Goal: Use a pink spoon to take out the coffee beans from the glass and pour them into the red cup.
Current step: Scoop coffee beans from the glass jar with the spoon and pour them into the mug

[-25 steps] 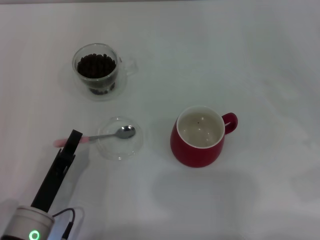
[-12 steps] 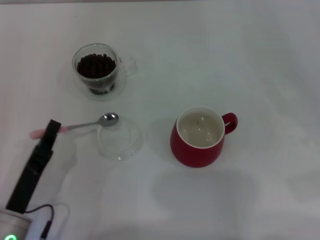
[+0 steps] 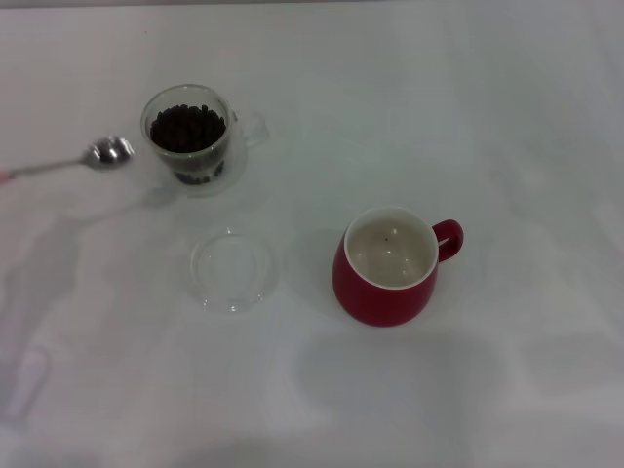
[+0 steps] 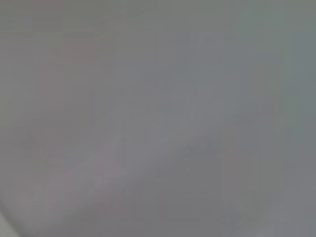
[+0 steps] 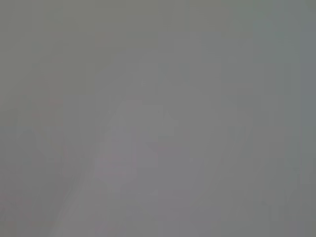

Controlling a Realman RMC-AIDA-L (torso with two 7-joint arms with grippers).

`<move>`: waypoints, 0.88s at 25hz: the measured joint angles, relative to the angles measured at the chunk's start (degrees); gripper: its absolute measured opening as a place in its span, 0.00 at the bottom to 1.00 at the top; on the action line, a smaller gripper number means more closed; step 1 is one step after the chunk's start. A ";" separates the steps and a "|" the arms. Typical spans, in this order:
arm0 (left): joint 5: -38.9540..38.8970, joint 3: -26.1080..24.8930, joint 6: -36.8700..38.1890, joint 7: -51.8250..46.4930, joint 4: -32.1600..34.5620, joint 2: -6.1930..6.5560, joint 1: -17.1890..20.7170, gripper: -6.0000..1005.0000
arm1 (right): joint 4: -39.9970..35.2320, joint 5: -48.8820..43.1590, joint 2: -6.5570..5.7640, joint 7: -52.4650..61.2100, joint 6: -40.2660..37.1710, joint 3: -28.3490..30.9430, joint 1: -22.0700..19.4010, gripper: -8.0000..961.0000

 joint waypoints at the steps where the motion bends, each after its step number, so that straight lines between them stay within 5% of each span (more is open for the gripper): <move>1: 0.20 0.44 -0.01 -2.83 4.13 0.13 0.00 0.13 | -0.18 -0.03 0.39 0.00 -0.02 0.27 0.16 0.65; 5: 1.85 1.21 -0.68 -12.42 16.12 0.97 -1.04 0.13 | -1.19 -0.36 2.16 0.32 -0.32 0.49 0.80 0.65; 7: 3.71 1.27 -2.01 -18.62 20.02 2.47 -2.79 0.13 | -1.94 -0.44 3.16 0.41 -0.50 0.47 0.91 0.65; 15: 15.19 1.68 -9.32 -33.60 24.84 11.41 -13.54 0.13 | -1.91 -0.63 4.23 7.20 -1.78 -2.02 1.63 0.65; 22: 30.34 1.77 -13.76 -41.56 33.26 13.88 -21.46 0.13 | -1.63 -0.62 4.43 9.74 -3.03 -7.09 1.78 0.64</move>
